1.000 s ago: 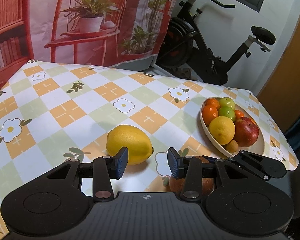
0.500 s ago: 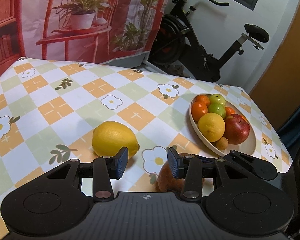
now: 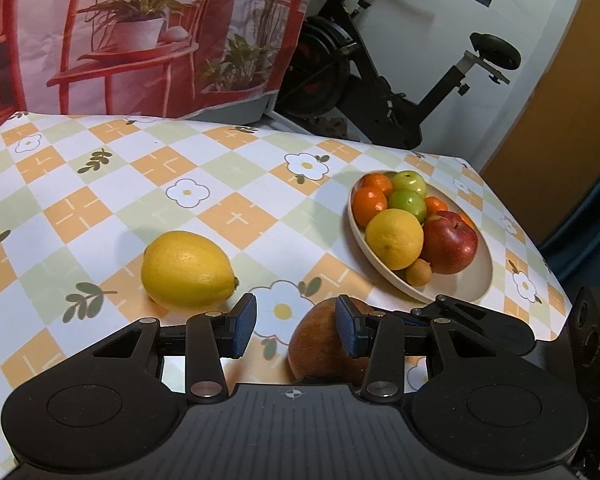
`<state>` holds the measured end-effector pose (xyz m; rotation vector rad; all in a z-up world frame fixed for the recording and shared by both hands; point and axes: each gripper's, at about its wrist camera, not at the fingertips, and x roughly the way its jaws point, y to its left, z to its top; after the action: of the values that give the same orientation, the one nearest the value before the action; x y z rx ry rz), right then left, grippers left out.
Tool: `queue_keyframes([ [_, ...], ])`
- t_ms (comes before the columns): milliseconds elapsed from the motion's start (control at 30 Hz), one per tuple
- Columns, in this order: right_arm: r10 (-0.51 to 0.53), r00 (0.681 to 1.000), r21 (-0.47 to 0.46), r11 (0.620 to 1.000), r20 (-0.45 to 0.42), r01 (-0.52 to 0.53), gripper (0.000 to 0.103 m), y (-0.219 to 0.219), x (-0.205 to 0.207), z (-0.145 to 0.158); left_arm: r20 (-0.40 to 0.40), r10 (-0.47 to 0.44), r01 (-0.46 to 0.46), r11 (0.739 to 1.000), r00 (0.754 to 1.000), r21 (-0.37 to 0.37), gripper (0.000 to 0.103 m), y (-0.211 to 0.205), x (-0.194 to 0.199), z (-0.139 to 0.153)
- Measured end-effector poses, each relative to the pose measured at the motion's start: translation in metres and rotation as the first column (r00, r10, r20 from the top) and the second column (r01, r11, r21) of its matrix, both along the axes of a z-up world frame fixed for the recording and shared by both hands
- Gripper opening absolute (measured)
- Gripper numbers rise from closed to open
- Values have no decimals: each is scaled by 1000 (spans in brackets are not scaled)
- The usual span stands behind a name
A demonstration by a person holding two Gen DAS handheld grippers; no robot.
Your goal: Organize fruits
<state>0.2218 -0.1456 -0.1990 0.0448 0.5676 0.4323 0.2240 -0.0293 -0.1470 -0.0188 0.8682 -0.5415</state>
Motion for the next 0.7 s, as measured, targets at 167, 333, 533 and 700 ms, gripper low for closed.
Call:
queue_keyframes([
  [167, 6, 1000, -1, 1000, -21, -6, 64, 0, 1, -2, 1, -12, 12, 1000, 1000, -6, 46, -4, -3, 2],
  [333, 6, 1000, 3, 1000, -23, -6, 63, -1, 0, -3, -5, -36, 36, 999, 999, 7, 46, -11, -6, -1],
  [533, 9, 999, 9, 1000, -39, -9, 64, -1, 2, -4, -11, -43, 43, 999, 999, 10, 46, -13, -6, -3],
  [700, 11, 999, 12, 1000, -47, -11, 64, 0, 2, -4, -18, -46, 46, 999, 999, 7, 46, -14, -6, -3],
])
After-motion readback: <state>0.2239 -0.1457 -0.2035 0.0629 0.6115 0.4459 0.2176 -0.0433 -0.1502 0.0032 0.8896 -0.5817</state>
